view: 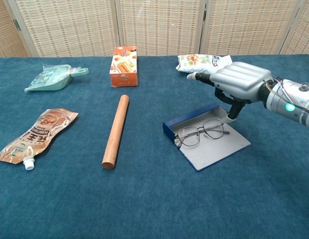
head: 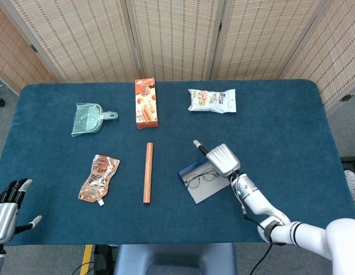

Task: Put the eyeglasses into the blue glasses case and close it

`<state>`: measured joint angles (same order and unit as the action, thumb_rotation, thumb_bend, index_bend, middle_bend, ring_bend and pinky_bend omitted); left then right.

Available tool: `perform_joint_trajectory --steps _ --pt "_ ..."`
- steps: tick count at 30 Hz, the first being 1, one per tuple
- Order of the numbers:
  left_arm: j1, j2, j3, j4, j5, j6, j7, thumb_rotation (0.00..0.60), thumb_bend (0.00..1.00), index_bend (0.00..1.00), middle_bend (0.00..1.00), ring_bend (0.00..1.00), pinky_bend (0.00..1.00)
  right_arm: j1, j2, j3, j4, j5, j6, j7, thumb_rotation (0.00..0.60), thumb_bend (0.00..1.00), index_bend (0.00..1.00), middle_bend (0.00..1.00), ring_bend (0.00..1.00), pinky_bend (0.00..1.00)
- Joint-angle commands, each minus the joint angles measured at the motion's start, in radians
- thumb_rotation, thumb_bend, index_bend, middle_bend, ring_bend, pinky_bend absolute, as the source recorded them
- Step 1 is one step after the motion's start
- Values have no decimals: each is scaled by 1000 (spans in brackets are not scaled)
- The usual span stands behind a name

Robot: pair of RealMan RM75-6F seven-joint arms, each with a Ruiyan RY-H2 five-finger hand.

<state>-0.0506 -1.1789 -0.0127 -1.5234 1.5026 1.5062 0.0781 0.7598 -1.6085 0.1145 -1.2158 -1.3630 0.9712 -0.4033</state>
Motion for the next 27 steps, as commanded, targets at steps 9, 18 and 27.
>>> perform_joint_trajectory --steps 9,18,27 --pt "3 -1 1 -2 8 7 0 600 188 121 117 98 258 7 11 -22 -125 -37 -7 -41 600 104 0 831 1000 856" --pt "15 1 4 7 -2 11 -11 600 188 121 117 97 258 27 -100 -15 -22 -45 6 -104 600 106 0 838 1000 856" --pt "17 -5 3 17 -1 11 -20 600 189 121 117 97 258 35 -140 3 41 -35 13 -136 600 106 0 846 1000 856"
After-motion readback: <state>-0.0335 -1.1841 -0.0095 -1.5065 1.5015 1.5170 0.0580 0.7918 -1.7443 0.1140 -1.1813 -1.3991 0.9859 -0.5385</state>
